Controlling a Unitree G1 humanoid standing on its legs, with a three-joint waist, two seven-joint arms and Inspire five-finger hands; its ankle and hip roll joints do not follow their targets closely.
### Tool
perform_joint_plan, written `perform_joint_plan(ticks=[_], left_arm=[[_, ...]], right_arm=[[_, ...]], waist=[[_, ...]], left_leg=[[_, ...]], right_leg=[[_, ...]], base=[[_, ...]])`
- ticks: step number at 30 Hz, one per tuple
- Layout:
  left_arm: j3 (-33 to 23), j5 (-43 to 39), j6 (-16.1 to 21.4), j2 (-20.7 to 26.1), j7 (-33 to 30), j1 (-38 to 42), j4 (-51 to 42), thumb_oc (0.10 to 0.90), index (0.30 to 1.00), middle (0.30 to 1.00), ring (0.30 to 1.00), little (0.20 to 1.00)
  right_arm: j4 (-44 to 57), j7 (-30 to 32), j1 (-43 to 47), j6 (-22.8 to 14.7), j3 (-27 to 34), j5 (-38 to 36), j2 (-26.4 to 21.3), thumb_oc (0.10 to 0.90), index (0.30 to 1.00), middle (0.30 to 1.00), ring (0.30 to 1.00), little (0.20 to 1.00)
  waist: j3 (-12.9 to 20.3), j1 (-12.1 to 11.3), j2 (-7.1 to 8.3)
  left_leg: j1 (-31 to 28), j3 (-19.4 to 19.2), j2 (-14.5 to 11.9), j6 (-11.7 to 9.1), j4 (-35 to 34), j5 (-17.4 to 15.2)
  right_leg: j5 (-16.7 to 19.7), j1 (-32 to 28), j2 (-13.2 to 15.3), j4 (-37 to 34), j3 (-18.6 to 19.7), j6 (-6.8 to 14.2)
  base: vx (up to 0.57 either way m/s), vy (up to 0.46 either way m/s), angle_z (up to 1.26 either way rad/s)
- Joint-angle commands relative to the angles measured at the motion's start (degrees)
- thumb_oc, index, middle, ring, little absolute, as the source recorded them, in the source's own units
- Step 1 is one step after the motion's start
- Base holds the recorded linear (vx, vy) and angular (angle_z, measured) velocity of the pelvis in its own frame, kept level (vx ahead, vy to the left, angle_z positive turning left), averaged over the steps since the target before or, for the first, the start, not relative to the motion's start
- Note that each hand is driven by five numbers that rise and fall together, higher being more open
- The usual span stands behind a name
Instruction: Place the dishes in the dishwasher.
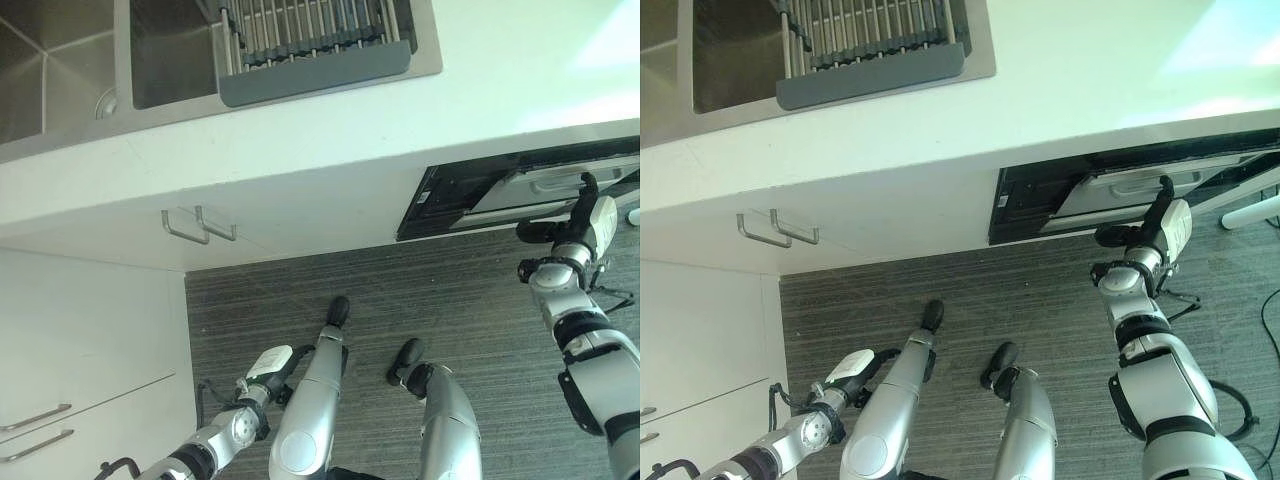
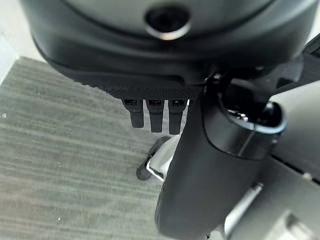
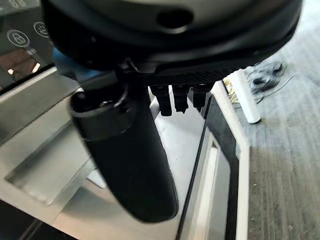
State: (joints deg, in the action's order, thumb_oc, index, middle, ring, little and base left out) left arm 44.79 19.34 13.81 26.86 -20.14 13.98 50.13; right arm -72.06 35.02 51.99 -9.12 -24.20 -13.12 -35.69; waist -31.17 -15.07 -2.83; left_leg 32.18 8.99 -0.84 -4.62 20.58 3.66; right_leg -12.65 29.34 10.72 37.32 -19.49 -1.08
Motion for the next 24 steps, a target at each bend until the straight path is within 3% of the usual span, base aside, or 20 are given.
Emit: perform_joint_plan(ticks=[1,10,14,19,21,22,24], left_arm=[[-1.0,1.3,2.6,4.2,-4.5,-0.8,-4.3,0.8,0.9,0.9,0.9,0.9],[-2.1,2.9,5.4,4.7,-6.5,-1.7,-3.4,0.8,0.9,0.9,0.9,0.9],[-1.1,11.0,6.0,5.2,-8.8,-1.4,-4.4,0.8,0.9,0.9,0.9,0.9],[0.0,10.4,2.8,4.4,-8.2,-1.0,-4.9,0.8,0.9,0.9,0.9,0.9],[-0.6,9.2,2.1,2.9,-8.8,-1.2,-3.9,0.8,0.9,0.9,0.9,0.9],[-3.1,7.7,0.8,1.8,-8.1,-2.4,-3.0,0.8,0.9,0.9,0.9,0.9],[-5.6,3.3,-0.1,1.1,-7.0,-3.8,-1.7,0.8,0.9,0.9,0.9,0.9]], right_arm=[[12.7,-0.6,18.0,-12.2,-10.2,10.3,-2.3,0.8,0.9,0.9,0.9,0.9],[11.0,-1.5,23.8,-11.6,-10.6,6.4,-1.5,0.8,0.9,0.9,0.9,0.9],[10.4,-3.4,22.4,-11.2,-9.4,4.1,-0.4,0.8,0.9,0.9,0.9,0.9],[11.8,-5.7,14.1,-13.3,-6.7,3.0,3.7,0.8,0.9,0.9,0.9,0.9],[12.9,-6.1,8.6,-14.0,-5.3,1.9,5.7,0.8,0.9,0.9,0.9,0.9],[15.6,-6.4,1.1,-14.2,-3.1,0.4,6.9,0.8,0.9,0.9,0.9,0.9],[18.0,-6.3,-5.0,-14.5,-1.7,-1.0,7.5,0.8,0.9,0.9,0.9,0.9]], waist=[[1.4,-4.7,1.63],[1.4,-6.7,2.28],[1.4,-6.8,2.61],[1.4,-5.8,2.4],[1.4,-4.8,1.58],[1.4,-3.5,-0.03],[1.4,-2.0,-0.85]], left_leg=[[-3.1,-1.2,0.7,5.7,1.0,-10.4],[-2.6,0.6,1.2,5.3,-1.6,-8.7],[-2.7,0.9,1.1,5.2,-1.9,-8.8],[-5.2,0.6,0.7,5.1,-3.4,-8.9],[-6.8,0.2,0.3,4.8,-3.4,-9.4],[-8.7,-0.3,-0.4,4.5,-3.4,-8.9],[-11.0,-0.9,-0.8,3.9,-3.4,-9.5]], right_leg=[[-5.8,-2.1,0.1,4.4,3.4,5.5],[-5.2,-2.6,-0.7,2.2,2.1,5.8],[-5.2,-2.9,-0.8,1.5,2.0,5.8],[-4.6,-5.8,-1.1,-1.3,2.5,6.3],[-4.2,-8.1,-1.3,-3.8,2.9,6.4],[-1.8,-11.5,-1.9,-8.3,2.6,6.3],[-1.0,-14.9,-2.3,-11.6,3.0,6.6]], base=[[-0.04,-0.089,0.11],[-0.02,-0.033,0.06],[-0.02,-0.024,0.01],[0.0,-0.015,0.03],[-0.05,0.104,-0.04],[-0.09,0.152,-0.1],[-0.02,0.145,-0.19]])
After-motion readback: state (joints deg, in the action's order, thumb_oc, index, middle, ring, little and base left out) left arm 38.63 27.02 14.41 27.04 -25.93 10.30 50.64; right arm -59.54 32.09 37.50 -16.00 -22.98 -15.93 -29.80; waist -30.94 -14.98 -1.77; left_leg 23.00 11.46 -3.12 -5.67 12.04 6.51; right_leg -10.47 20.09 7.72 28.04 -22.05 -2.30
